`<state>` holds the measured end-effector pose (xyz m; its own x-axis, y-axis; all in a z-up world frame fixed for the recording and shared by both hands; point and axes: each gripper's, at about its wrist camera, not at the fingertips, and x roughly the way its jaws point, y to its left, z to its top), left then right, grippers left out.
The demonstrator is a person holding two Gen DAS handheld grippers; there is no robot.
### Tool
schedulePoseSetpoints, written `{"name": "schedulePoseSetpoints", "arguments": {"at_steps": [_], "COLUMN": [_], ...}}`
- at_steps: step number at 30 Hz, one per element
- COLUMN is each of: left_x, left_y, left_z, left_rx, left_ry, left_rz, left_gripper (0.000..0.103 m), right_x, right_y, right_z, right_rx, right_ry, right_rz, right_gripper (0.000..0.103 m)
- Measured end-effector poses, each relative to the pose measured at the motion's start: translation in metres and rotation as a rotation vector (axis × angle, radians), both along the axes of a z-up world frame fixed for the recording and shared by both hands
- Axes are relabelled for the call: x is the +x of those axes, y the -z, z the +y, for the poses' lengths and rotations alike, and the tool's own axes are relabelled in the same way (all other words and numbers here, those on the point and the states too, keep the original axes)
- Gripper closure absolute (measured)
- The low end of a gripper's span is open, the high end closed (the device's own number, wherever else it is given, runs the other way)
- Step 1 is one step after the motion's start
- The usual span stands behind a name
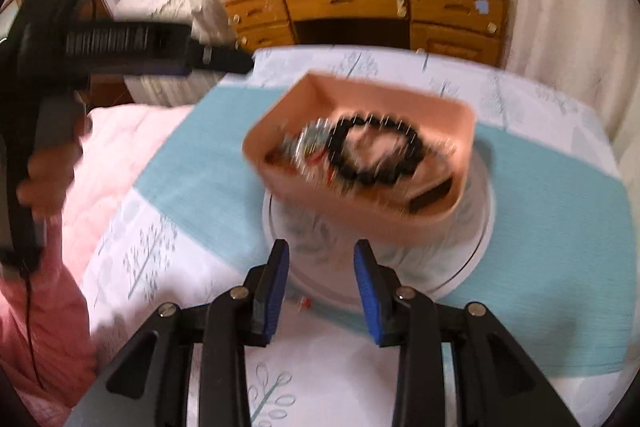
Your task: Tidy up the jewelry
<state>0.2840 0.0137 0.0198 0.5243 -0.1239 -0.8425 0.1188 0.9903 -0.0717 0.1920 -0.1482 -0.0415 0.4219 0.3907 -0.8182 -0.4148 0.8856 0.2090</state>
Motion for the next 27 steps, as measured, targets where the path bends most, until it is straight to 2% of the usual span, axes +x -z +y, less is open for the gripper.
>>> {"name": "schedulePoseSetpoints", "arguments": {"at_steps": [5, 10, 14, 15, 18, 24, 27], "left_x": [0.000, -0.001, -0.001, -0.001, -0.001, -0.002, -0.002], "left_y": [0.000, -0.002, -0.002, -0.003, -0.003, -0.004, -0.004], "left_z": [0.004, 0.008, 0.010, 0.010, 0.011, 0.011, 0.010], "left_rx": [-0.001, 0.011, 0.010, 0.010, 0.004, 0.004, 0.004], "left_ry": [-0.011, -0.033, -0.036, -0.037, -0.038, -0.036, -0.035], "left_rz": [0.005, -0.001, 0.002, 0.004, 0.007, 0.004, 0.003], "left_gripper": [0.022, 0.022, 0.022, 0.022, 0.022, 0.022, 0.022], "right_x": [-0.008, -0.009, -0.009, -0.009, -0.010, -0.014, -0.013], "right_y": [0.018, 0.028, 0.034, 0.034, 0.034, 0.033, 0.033], "right_z": [0.003, 0.008, 0.012, 0.013, 0.016, 0.023, 0.024], "right_rx": [-0.005, -0.034, -0.044, -0.052, -0.082, -0.157, -0.151], "right_ry": [-0.006, -0.013, -0.020, -0.020, -0.027, -0.053, -0.067], "right_rz": [0.057, 0.071, 0.079, 0.069, 0.057, 0.013, 0.014], "right_gripper": [0.069, 0.070, 0.077, 0.082, 0.088, 0.095, 0.095]}}
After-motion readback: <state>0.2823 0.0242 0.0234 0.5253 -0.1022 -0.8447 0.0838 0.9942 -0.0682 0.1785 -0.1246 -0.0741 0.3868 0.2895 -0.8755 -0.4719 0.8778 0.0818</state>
